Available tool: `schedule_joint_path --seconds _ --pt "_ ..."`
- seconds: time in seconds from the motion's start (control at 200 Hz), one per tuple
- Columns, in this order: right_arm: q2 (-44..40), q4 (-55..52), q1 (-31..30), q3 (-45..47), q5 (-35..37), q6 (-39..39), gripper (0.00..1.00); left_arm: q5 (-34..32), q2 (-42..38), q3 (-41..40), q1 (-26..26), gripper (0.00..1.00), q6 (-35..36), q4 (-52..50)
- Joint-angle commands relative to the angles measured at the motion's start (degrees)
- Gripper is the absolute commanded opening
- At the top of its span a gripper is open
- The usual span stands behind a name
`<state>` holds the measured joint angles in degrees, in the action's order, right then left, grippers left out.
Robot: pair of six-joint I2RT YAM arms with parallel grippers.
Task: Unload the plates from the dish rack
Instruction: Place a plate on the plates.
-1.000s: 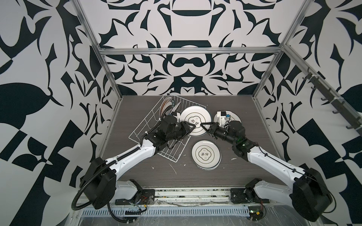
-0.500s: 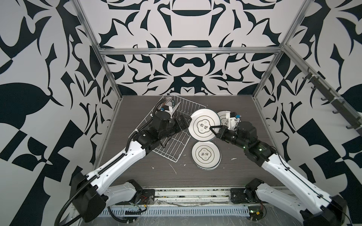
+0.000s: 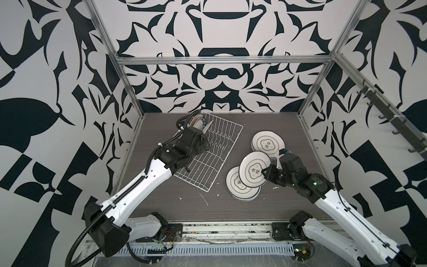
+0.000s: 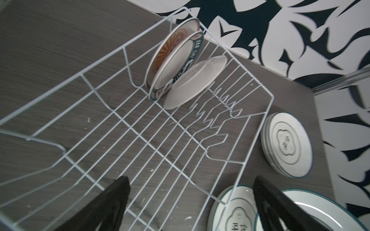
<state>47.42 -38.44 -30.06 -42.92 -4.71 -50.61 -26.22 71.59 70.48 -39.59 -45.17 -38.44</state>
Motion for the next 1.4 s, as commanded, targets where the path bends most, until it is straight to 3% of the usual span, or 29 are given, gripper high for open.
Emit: schedule_joint_path --seconds 0.0,0.175,0.58,0.9,1.395 --pt "0.68 0.38 0.11 0.14 -0.2 0.4 0.0 -4.24 0.45 2.81 0.24 0.99 5.08 -3.24" --pt "3.6 1.03 0.43 1.64 -2.21 0.34 0.0 -4.46 -0.04 1.06 0.22 0.99 10.75 0.37" --pt "8.37 3.15 0.84 3.7 -6.25 -0.34 0.0 -6.13 4.25 0.3 0.22 0.99 15.18 -0.34" --pt "10.22 2.8 1.24 5.72 -7.51 -0.02 0.25 -5.28 4.86 0.25 0.22 0.99 16.91 1.01" --pt "15.77 2.66 1.32 4.1 -8.04 2.09 0.5 -5.37 6.1 0.97 0.22 0.99 16.91 -0.02"
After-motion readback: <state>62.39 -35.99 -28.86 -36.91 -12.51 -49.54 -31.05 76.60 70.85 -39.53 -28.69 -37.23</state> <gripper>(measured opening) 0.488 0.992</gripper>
